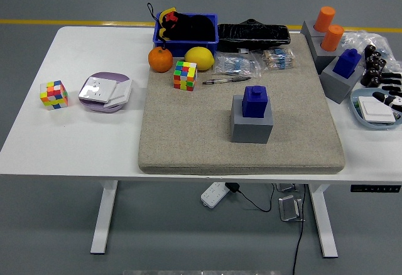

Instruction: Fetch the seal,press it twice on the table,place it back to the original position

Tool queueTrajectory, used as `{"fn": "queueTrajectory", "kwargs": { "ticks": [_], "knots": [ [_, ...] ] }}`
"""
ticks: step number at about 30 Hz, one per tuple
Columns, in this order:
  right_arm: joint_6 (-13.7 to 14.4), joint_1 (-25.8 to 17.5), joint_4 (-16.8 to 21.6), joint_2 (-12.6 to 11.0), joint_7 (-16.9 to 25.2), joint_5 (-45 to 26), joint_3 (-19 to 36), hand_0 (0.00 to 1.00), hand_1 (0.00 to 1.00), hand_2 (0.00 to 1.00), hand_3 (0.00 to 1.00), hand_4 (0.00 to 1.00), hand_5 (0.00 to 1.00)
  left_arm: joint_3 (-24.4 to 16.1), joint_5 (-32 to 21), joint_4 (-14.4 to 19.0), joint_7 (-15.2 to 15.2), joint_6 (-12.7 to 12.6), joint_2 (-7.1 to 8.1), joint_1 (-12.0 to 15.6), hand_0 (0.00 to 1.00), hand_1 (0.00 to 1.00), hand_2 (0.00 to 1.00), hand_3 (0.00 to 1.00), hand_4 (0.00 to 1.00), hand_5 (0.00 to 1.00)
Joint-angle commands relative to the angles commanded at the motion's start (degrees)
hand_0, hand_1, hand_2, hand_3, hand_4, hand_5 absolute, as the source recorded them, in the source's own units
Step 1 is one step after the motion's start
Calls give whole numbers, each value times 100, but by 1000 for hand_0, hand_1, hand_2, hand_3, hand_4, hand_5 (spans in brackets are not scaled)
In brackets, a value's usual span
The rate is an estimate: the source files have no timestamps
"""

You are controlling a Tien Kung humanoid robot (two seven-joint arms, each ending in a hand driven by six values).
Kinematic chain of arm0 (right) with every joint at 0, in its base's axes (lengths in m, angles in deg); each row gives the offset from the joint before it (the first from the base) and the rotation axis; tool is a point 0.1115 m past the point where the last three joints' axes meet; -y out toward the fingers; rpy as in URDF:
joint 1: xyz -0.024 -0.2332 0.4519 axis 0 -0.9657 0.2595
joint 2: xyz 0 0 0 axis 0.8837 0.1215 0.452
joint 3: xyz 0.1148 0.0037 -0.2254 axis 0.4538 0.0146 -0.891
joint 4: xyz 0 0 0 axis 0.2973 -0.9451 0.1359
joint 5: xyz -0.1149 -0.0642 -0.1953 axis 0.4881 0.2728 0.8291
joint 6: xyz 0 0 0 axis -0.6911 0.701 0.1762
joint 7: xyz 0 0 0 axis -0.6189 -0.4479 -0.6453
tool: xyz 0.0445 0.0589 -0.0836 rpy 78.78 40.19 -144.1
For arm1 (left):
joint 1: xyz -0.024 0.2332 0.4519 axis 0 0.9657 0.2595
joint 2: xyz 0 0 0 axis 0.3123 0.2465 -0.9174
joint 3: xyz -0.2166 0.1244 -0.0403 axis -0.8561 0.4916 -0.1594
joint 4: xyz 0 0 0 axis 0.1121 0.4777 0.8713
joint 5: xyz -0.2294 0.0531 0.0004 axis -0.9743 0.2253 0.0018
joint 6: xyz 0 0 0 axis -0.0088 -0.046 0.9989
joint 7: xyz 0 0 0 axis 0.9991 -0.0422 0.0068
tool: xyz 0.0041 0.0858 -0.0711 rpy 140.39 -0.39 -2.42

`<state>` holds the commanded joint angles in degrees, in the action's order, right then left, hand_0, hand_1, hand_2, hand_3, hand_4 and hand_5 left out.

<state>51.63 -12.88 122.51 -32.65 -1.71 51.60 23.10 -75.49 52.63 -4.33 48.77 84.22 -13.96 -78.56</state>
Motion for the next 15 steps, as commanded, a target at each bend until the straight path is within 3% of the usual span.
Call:
{"fn": "queueTrajectory", "kwargs": {
  "ticks": [15],
  "knots": [
    [6,-67,-3,-22,-18,-28,-10,849,738,732,739,927,281,-36,19,-4,-1,0,-7,33,814,816,786,839,793,393]
  ]
}}
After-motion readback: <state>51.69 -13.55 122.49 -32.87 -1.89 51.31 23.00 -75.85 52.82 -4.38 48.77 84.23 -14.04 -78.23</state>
